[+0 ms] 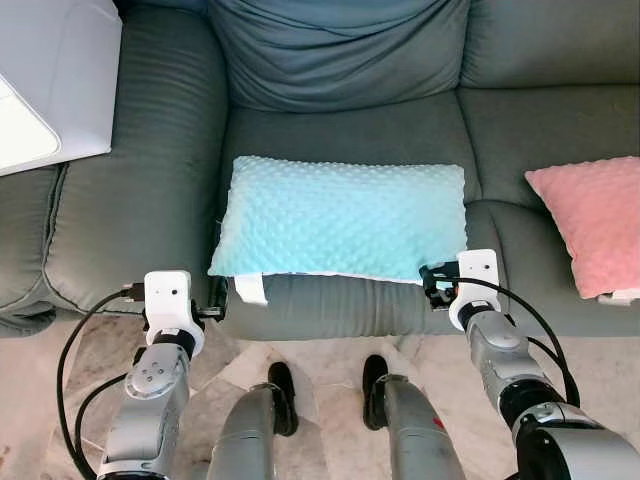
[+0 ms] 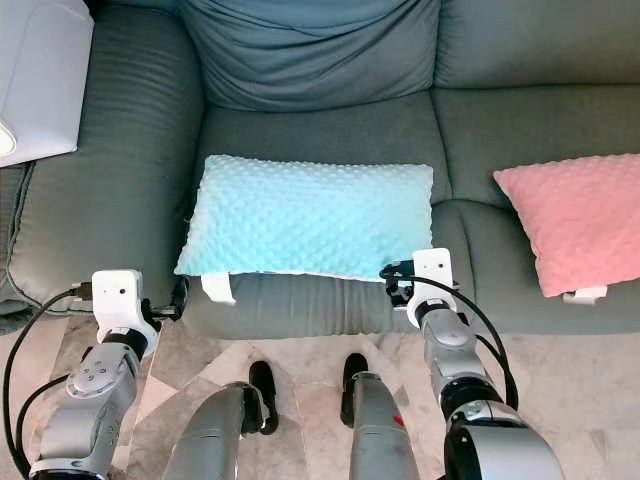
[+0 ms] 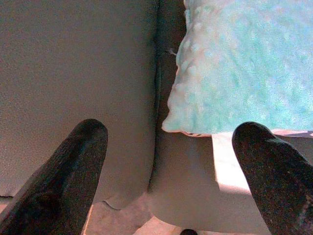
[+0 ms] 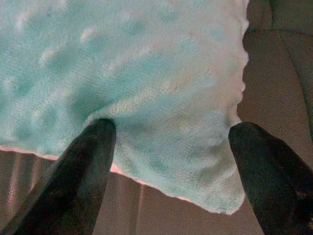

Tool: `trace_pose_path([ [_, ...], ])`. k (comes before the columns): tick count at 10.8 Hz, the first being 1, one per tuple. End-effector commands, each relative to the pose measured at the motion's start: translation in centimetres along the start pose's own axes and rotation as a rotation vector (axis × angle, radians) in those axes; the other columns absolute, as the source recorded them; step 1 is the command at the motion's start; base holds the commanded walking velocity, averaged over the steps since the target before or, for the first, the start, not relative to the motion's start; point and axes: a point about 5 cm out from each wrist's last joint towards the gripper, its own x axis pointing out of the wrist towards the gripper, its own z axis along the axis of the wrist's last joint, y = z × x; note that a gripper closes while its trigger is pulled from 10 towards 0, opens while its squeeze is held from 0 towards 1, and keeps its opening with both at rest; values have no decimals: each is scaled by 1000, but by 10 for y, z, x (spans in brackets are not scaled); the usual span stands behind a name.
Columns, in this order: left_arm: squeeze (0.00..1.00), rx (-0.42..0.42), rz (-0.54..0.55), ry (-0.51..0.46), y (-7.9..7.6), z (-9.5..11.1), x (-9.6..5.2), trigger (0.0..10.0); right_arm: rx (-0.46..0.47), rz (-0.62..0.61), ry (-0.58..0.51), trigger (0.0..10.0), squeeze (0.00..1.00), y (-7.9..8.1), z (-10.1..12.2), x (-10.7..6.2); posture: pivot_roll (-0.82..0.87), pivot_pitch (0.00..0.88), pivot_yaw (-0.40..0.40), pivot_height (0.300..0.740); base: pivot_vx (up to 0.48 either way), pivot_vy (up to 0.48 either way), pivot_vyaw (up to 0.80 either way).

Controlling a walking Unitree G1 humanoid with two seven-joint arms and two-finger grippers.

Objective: Move the pillow to the sofa

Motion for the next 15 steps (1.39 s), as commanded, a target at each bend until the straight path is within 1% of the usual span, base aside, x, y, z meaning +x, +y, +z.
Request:
trace_pose_path([
  [1, 0, 10, 29, 47, 9, -11, -7, 10000, 21, -4, 71, 0, 0, -1, -19, -7, 17, 473, 107, 740, 0, 0, 0],
  [5, 0, 16, 34, 50, 10, -11, -8, 10000, 23, 15, 85, 0, 0, 1, -24, -9, 23, 479, 107, 740, 0, 0, 0],
  [7, 0, 20, 37, 52, 11, -11, -9, 10000, 7, 14, 99, 0, 0, 1, -27, -10, 26, 480, 109, 740, 0, 0, 0],
  [9, 0, 24, 39, 54, 12, -11, -9, 10000, -32, -17, 138, 0, 0, -8, -34, -14, 29, 480, 109, 740, 0, 0, 0],
  [12, 0, 27, 41, 57, 13, -11, -10, 10000, -77, -55, 160, 0, 0, -19, -36, -17, 29, 482, 112, 740, 0, 0, 0],
  [15, 0, 34, 43, 55, 15, -11, -9, 10000, -85, -68, 159, 0, 0, -23, -34, -16, 33, 479, 113, 740, 0, 0, 0],
])
